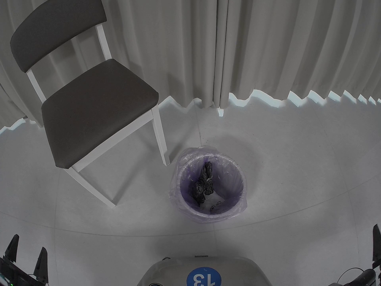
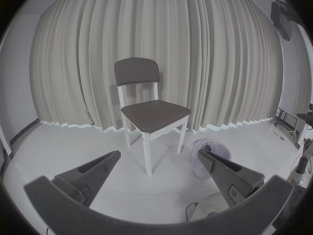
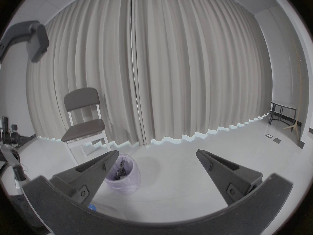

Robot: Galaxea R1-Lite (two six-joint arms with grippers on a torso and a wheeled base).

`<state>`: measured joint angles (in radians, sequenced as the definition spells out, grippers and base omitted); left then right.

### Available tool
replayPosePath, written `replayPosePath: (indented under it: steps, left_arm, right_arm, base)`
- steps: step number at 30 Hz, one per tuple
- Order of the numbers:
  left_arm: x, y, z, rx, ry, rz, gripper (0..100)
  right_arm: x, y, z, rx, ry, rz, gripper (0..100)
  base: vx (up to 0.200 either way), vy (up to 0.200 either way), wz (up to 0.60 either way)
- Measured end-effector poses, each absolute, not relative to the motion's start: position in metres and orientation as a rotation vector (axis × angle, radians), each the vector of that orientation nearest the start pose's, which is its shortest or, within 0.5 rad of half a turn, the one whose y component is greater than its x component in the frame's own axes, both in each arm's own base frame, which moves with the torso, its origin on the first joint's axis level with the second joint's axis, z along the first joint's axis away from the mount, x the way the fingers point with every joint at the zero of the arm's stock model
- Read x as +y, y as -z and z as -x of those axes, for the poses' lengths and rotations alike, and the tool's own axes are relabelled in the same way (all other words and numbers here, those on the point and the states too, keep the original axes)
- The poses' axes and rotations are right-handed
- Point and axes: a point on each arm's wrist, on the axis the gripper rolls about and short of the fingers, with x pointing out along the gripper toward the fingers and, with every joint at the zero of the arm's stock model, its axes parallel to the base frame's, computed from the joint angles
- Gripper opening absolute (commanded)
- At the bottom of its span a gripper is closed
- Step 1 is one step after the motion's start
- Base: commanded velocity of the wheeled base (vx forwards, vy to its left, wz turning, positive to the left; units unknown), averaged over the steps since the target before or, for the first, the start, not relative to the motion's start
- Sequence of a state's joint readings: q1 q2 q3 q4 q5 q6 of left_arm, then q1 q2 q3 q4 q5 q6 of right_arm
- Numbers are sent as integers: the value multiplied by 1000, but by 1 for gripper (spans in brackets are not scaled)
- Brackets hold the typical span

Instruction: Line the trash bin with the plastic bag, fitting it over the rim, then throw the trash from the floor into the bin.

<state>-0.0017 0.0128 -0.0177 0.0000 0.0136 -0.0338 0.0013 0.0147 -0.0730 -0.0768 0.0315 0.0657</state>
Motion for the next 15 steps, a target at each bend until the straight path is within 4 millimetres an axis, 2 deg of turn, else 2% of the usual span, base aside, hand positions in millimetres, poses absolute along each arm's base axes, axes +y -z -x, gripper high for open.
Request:
replayPosePath:
  steps: [5,15]
  left_arm:
    - [0,-81,23,-5,-12,35,100]
    - [0,-81,23,-4,-11,23,100]
  right_arm:
    - [1,-92,24,-93,-36,-58,100]
    - [2,-89,23,-79,-91,-88,100]
  base:
    - [0,0,0]
    - [0,0,0]
